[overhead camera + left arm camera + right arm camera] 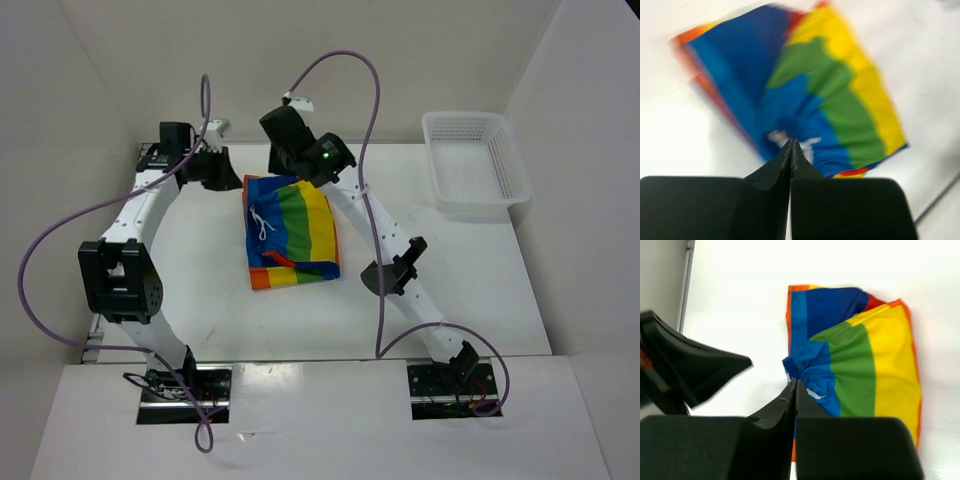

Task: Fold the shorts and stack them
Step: Fold the shorts

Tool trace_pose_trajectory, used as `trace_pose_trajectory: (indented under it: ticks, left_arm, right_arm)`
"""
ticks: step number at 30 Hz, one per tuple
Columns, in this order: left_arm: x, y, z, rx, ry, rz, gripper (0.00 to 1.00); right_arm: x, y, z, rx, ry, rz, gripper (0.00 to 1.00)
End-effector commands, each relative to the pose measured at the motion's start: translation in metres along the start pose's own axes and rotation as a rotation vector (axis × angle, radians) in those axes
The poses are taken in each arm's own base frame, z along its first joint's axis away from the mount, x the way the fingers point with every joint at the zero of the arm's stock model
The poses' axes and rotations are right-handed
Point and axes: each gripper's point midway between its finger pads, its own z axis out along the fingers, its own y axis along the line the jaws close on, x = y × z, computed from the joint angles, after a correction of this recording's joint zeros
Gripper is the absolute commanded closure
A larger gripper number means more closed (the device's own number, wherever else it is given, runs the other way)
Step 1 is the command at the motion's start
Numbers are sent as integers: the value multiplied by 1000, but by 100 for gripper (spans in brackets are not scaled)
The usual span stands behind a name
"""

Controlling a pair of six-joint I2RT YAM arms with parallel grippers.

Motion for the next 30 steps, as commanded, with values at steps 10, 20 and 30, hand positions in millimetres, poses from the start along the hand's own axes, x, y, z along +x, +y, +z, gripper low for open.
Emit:
trace_pose_trajectory:
  ticks: [10,20,30]
  left_arm:
    - [19,-75,86,187,77,161,100]
    - [50,-8,121,54,141,84,100]
    - [114,17,149,66,255,1,100]
  right_arm:
    - [-27,-59,-72,129,23,18,99]
    - [61,-121,-102,-241,152,123,95]
    - [181,-73,-48,-511,439,24,94]
